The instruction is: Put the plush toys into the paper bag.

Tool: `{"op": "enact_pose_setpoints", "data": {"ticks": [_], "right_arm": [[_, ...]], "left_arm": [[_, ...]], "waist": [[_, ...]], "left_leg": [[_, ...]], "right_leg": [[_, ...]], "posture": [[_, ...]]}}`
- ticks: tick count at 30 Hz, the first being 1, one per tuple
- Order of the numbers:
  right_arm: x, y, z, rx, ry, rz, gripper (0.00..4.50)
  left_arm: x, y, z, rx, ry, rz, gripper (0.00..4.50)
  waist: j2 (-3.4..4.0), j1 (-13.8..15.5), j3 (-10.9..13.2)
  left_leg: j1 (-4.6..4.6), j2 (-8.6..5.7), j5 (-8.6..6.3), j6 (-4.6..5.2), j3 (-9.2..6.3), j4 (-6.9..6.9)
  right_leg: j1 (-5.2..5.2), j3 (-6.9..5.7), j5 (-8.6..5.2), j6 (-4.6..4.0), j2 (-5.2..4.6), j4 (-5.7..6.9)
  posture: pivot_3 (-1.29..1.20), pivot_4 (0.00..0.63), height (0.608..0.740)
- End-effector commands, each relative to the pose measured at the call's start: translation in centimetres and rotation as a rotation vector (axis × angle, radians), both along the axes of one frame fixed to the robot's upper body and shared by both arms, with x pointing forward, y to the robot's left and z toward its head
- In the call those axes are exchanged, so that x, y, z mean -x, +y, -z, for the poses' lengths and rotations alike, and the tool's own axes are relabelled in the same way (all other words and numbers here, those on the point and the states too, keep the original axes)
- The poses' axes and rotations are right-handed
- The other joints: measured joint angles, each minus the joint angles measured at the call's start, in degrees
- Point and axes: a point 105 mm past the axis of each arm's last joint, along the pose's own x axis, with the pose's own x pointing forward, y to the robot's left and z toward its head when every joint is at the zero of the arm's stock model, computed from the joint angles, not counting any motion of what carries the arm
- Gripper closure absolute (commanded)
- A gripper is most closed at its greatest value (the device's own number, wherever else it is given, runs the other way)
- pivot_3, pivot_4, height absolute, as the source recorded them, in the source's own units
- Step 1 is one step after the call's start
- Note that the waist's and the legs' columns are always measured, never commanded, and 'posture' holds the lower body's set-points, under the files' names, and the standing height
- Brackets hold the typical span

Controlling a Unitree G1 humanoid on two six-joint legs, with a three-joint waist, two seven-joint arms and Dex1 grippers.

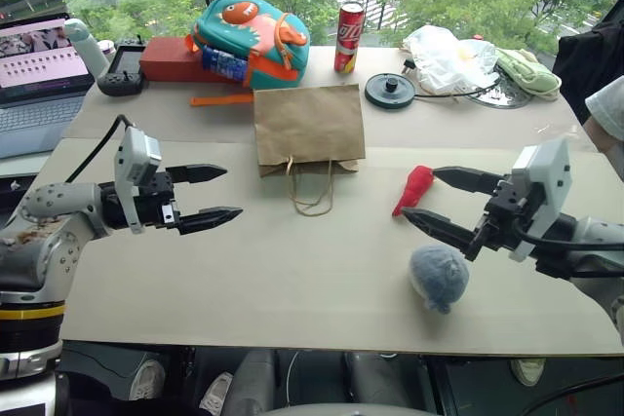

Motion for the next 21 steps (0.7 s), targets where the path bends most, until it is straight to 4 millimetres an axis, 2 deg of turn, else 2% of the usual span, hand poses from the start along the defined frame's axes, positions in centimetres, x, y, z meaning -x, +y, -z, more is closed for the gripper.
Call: {"op": "enact_pose_setpoints", "data": {"ticks": [1, 7, 11, 15, 21], "right_arm": [[0.1, 0.2, -0.8, -0.007, -0.043, -0.004, 0.06], [0.2, 0.5, -0.7, -0.007, -0.041, 0.01, 0.06], [0.3, 0.7, -0.9, -0.015, -0.054, 0.023, 0.06], [0.5, 0.9, -1.1, -0.023, -0.068, 0.045, 0.06], [1.0, 1.0, -1.2, -0.039, -0.08, 0.079, 0.06]], "left_arm": [[-0.3, 0.1, -1.0, -0.035, -0.072, -0.013, 0.0], [-4.3, -0.7, 2.0, -0.313, -0.362, -0.1, 0.0], [-6.0, -2.5, 3.1, -0.472, -0.619, -0.075, 0.0], [-7.3, -5.0, 3.9, -0.494, -0.779, -0.058, 0.0], [-9.2, -6.7, 4.5, -0.568, -0.949, -0.076, 0.0]], "waist": [[0.0, 0.0, 0.0], [0.01, 0.52, -0.01], [0.0, 1.04, 0.0], [0.0, 1.69, 0.0], [-0.01, 1.59, 0.0]], "left_leg": [[0.0, 0.0, 0.0, 0.0, 0.0, 0.0], [0.04, -0.06, 0.0, 0.0, 0.02, 0.02], [-0.06, -0.08, 0.0, 0.0, 0.02, 0.04], [-0.1, -0.1, -0.01, 0.01, 0.01, 0.05], [-0.13, -0.12, -0.01, 0.02, 0.0, 0.07]], "right_leg": [[0.0, 0.0, 0.0, 0.0, 0.0, 0.0], [0.05, 0.02, 0.09, -0.15, -0.04, 0.0], [0.02, 0.02, 0.17, -0.28, -0.06, -0.04], [-0.01, 0.02, 0.18, -0.28, -0.08, -0.05], [-0.02, 0.01, 0.18, -0.27, -0.07, -0.01]], "posture": [[0.0, 0.15, 0.739], [0.0, 0.15, 0.739], [0.0, 0.15, 0.739], [0.0, 0.15, 0.739], [0.0, 0.15, 0.739]]}}
